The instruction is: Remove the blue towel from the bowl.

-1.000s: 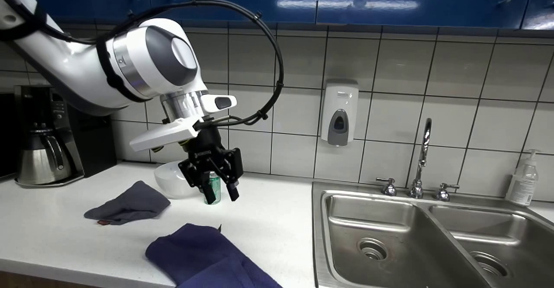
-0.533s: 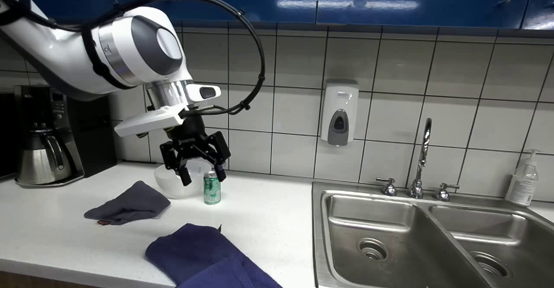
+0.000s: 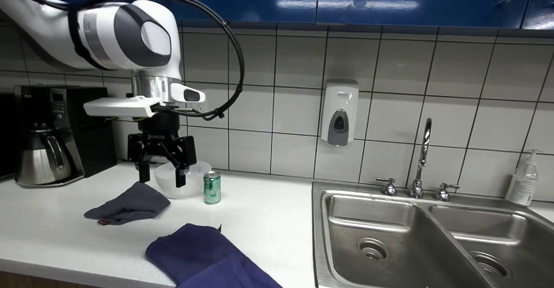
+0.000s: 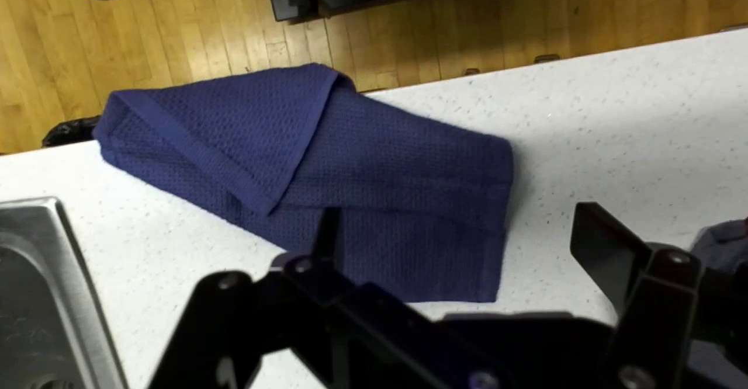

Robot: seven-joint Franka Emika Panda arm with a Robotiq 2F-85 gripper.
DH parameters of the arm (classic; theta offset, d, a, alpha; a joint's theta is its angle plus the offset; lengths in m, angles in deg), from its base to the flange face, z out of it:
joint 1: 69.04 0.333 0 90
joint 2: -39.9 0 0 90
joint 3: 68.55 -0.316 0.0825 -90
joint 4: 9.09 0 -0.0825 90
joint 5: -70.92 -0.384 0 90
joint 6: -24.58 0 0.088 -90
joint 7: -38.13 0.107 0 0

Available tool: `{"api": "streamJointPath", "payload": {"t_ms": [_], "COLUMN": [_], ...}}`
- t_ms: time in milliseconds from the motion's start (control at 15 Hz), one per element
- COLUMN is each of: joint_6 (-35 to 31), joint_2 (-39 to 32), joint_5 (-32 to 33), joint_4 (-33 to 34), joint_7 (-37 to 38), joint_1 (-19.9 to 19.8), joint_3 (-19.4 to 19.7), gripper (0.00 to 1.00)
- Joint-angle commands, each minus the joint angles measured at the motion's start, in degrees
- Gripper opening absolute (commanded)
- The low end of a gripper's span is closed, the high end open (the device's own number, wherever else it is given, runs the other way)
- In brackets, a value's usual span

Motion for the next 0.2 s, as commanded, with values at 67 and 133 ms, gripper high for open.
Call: {"api": "streamJointPath", "payload": {"t_ms": [67,133], "joint_6": [1.72,1.88], "joint_2": [0.00,0.00], "joint_5": [-1.34,-1.44], "joint_4": [0.52,0.60], "joint_7": [-0.60,-0.70], "joint_1": [-0.03,-0.03], "joint_3": [0.00,0.04], "gripper": [1.00,1.00]}}
